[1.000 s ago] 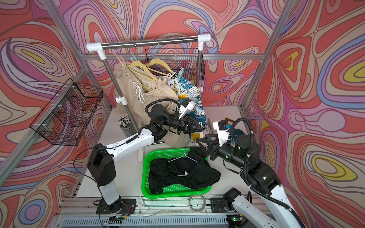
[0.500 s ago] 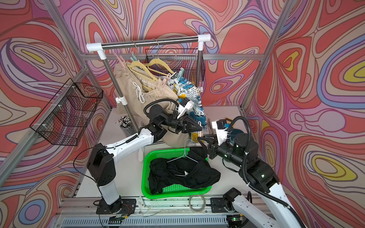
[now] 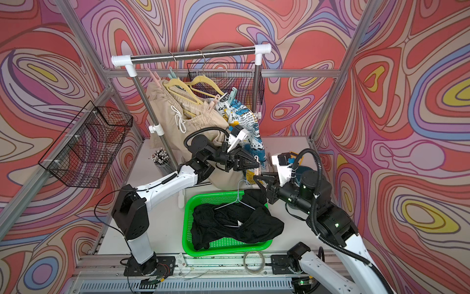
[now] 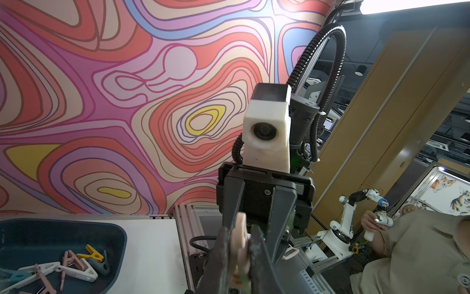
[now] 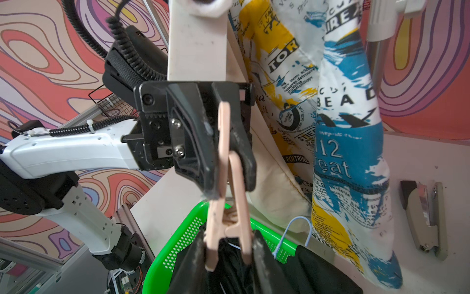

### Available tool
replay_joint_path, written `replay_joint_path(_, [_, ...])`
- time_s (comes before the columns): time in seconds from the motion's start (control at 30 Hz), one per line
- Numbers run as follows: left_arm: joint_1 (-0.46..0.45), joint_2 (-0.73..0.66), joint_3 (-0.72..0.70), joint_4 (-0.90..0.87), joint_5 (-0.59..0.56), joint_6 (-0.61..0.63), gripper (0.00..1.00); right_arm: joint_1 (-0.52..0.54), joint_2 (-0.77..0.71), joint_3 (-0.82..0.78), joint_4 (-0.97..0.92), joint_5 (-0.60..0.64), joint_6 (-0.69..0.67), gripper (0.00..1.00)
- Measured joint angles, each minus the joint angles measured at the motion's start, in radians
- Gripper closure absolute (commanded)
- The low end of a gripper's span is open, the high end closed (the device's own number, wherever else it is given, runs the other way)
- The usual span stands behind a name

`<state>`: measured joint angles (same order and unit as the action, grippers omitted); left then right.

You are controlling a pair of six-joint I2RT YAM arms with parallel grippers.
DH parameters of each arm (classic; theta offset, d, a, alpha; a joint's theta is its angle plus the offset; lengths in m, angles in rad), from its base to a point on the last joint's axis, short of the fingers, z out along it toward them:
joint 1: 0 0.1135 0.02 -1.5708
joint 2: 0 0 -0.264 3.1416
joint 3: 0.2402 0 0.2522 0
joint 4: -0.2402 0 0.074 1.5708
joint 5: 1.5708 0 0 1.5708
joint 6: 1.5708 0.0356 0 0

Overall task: Remove the clothespins securing shorts to the hanger
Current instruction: Place the clothespin in the storage box.

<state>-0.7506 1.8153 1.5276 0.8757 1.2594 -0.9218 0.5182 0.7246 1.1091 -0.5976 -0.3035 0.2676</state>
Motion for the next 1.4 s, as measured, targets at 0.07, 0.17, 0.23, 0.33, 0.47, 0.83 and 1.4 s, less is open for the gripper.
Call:
replay_joint_path(0.07, [0.0, 0.0, -0.004, 0.023, -0.001, -0.016, 0.92, 0.0, -0.002, 0.0, 0.005, -0.001, 0.0, 0.88])
replay_joint_path(0.17, [0.0, 0.0, -0.009, 0.069, -0.004, -0.05, 0.89, 0.0, -0.006, 0.0, 0.015, -0.003, 0.001, 0.94])
replay_joint_path(0.23, [0.0, 0.002, -0.009, 0.104, -0.004, -0.078, 0.87, 0.001, -0.01, 0.0, 0.025, -0.006, 0.002, 0.97])
replay_joint_path(0.33, [0.0, 0.013, -0.009, 0.164, -0.004, -0.124, 0.84, 0.001, -0.016, -0.001, 0.029, -0.007, 0.003, 1.0])
replay_joint_path(0.47, [-0.001, 0.025, -0.009, 0.211, -0.002, -0.161, 0.77, 0.001, -0.023, -0.008, 0.035, -0.002, 0.004, 1.0])
replay_joint_path(0.83, [0.006, 0.027, -0.009, 0.261, 0.013, -0.204, 0.58, 0.005, -0.03, -0.024, 0.071, -0.001, 0.013, 1.0])
replay_joint_path(1.4, [0.02, 0.028, -0.014, 0.312, 0.047, -0.257, 0.23, 0.005, -0.057, -0.028, 0.07, 0.135, 0.014, 1.0])
